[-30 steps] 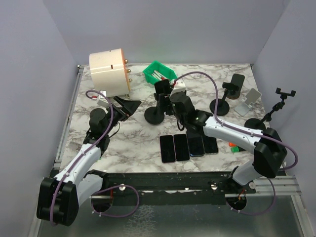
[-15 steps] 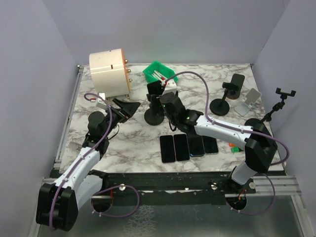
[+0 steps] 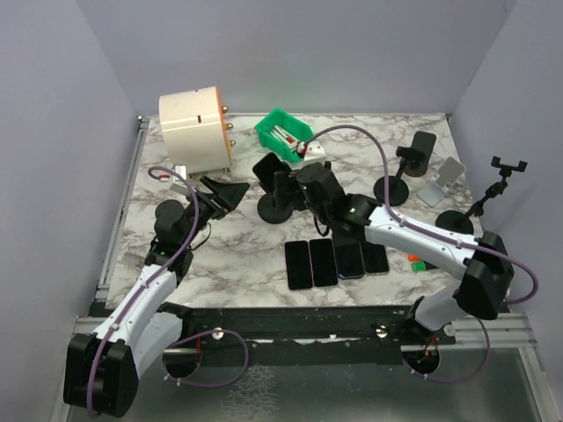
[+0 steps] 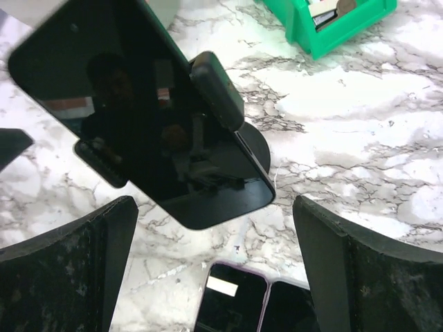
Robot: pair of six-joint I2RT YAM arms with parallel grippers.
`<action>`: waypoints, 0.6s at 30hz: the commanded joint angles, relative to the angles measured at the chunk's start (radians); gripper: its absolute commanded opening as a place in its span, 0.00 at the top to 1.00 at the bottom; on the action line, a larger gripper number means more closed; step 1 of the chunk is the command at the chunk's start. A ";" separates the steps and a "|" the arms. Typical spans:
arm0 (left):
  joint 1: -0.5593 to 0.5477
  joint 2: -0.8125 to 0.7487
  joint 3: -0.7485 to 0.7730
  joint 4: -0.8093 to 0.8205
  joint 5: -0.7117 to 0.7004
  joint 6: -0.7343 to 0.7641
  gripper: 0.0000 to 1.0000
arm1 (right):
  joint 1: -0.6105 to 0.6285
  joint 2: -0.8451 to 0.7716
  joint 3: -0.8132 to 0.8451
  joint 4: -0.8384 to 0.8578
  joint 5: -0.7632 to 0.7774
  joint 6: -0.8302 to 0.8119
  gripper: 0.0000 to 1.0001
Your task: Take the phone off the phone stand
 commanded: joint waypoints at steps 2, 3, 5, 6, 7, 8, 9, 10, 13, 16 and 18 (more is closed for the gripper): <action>0.007 -0.026 0.044 -0.058 0.011 0.057 0.11 | 0.000 -0.117 0.053 -0.147 -0.086 -0.079 0.00; 0.007 -0.029 0.047 -0.064 0.011 0.060 0.11 | 0.000 -0.123 0.078 -0.177 -0.103 -0.105 0.00; 0.006 -0.034 0.054 -0.073 0.008 0.063 0.11 | 0.000 -0.125 0.136 -0.231 -0.152 -0.173 0.00; 0.006 -0.039 0.057 -0.080 0.005 0.064 0.11 | 0.000 -0.120 0.168 -0.249 -0.185 -0.218 0.00; 0.007 -0.045 0.059 -0.090 0.002 0.066 0.11 | 0.000 -0.112 0.198 -0.268 -0.209 -0.269 0.00; 0.007 -0.054 0.064 -0.106 -0.006 0.067 0.11 | 0.000 -0.103 0.223 -0.278 -0.218 -0.322 0.02; 0.007 -0.062 0.072 -0.132 -0.019 0.068 0.11 | 0.000 -0.096 0.237 -0.275 -0.214 -0.360 0.03; 0.006 -0.072 0.080 -0.165 -0.036 0.072 0.11 | 0.000 -0.096 0.236 -0.251 -0.223 -0.411 0.05; 0.007 -0.099 0.122 -0.332 -0.119 0.106 0.09 | 0.000 -0.107 0.208 -0.157 -0.285 -0.532 0.03; 0.005 -0.135 0.158 -0.479 -0.202 0.166 0.07 | 0.000 -0.057 0.276 -0.198 -0.274 -0.585 0.00; 0.005 -0.158 0.180 -0.563 -0.249 0.197 0.06 | 0.000 -0.006 0.334 -0.235 -0.262 -0.600 0.00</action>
